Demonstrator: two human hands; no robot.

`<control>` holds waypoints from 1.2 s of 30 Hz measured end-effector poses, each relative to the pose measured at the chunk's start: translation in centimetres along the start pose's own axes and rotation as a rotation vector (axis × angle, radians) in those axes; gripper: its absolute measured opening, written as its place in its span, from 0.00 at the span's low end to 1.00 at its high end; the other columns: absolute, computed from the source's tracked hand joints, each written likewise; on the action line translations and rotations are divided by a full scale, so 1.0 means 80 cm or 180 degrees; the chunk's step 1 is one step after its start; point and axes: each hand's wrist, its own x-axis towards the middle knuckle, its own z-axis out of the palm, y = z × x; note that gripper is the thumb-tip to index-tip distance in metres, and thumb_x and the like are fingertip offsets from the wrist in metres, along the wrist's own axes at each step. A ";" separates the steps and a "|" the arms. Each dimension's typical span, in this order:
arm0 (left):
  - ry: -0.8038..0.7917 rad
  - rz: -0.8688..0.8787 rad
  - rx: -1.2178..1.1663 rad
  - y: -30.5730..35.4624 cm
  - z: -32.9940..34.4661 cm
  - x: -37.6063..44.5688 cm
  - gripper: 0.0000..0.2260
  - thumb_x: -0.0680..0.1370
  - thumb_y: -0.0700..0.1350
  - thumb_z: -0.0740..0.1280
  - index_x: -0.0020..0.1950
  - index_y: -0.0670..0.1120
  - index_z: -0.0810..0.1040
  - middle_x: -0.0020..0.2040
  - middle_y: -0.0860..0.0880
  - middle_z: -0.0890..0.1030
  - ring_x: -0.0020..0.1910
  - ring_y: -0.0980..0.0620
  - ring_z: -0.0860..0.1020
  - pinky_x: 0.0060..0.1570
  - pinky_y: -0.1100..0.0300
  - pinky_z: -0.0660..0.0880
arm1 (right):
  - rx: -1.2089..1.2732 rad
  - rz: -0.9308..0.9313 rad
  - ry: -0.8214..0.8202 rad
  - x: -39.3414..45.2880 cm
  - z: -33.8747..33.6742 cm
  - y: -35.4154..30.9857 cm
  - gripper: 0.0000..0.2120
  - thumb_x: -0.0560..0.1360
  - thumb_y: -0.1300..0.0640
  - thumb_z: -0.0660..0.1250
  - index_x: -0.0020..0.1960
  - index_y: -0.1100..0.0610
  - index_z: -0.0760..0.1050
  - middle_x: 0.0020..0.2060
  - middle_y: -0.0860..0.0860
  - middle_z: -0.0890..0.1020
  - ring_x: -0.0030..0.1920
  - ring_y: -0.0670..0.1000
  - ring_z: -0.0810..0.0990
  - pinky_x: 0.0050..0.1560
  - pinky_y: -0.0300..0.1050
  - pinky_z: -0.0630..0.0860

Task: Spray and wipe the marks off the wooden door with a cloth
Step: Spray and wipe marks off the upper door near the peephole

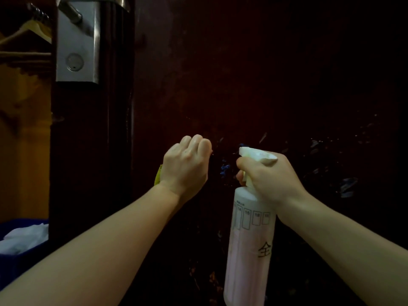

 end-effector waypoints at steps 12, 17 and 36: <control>0.0342 -0.0286 0.0030 -0.004 0.007 0.048 0.04 0.78 0.37 0.64 0.43 0.39 0.73 0.36 0.45 0.75 0.31 0.48 0.71 0.29 0.57 0.64 | -0.0181 -0.0038 0.0026 0.002 -0.013 0.011 0.09 0.72 0.53 0.68 0.44 0.58 0.81 0.33 0.54 0.83 0.33 0.50 0.79 0.38 0.50 0.78; 0.0381 -0.0584 -0.0107 0.000 0.009 0.032 0.04 0.79 0.39 0.64 0.44 0.40 0.73 0.36 0.46 0.74 0.32 0.50 0.69 0.28 0.56 0.66 | -0.0233 -0.0023 -0.0186 -0.007 -0.003 0.019 0.12 0.72 0.55 0.67 0.46 0.65 0.77 0.28 0.53 0.80 0.30 0.49 0.76 0.35 0.49 0.73; 0.0509 -0.0597 -0.0022 -0.005 0.010 0.064 0.04 0.79 0.39 0.63 0.45 0.41 0.72 0.37 0.47 0.74 0.33 0.50 0.69 0.32 0.56 0.64 | -0.0114 0.0031 -0.0330 -0.012 -0.006 0.015 0.13 0.70 0.49 0.68 0.45 0.59 0.80 0.36 0.53 0.84 0.34 0.50 0.80 0.39 0.48 0.76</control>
